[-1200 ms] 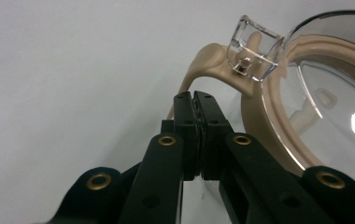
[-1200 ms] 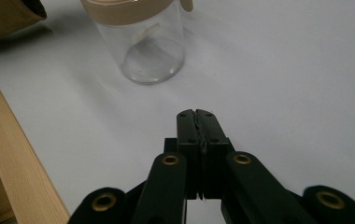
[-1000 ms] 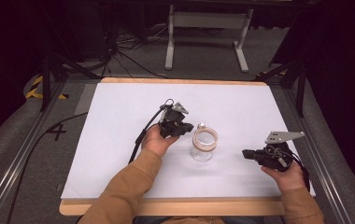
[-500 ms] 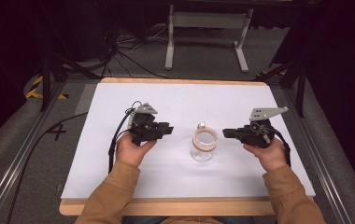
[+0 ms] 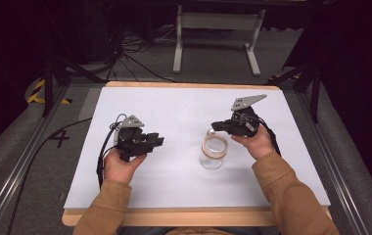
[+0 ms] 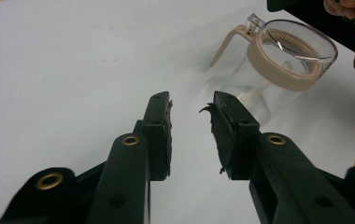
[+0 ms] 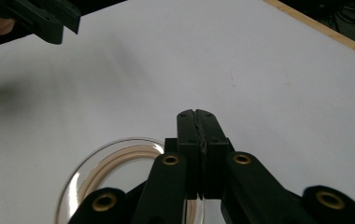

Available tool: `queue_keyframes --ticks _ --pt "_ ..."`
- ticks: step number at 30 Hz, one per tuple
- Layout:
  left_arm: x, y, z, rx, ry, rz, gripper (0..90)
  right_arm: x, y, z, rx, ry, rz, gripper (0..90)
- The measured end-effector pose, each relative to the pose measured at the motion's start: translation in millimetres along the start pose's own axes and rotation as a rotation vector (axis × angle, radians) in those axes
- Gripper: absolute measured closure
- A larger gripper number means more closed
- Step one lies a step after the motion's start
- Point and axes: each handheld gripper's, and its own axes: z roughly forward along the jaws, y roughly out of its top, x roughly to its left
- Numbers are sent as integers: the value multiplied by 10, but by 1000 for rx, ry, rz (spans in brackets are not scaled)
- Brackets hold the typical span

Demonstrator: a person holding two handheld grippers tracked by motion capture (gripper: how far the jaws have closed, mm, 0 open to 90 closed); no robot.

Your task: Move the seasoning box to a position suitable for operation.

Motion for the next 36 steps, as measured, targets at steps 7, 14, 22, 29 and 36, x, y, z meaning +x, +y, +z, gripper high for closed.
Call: queue_keyframes --ticks 7,14,22,29,36 --pt "-65 -9 31 10 -2 17 682 -85 -31 94 17 3 26 896" --pt "-160 13 121 35 -35 32 696 -96 -29 101 7 0 29 896" --pt "-349 70 261 59 -80 86 724 -86 -19 124 3 -3 23 898" --pt "-429 90 330 66 -109 95 748 -81 -20 124 2 -6 21 899" --pt "-519 111 380 64 -138 103 756 -81 -23 132 4 -10 11 900"
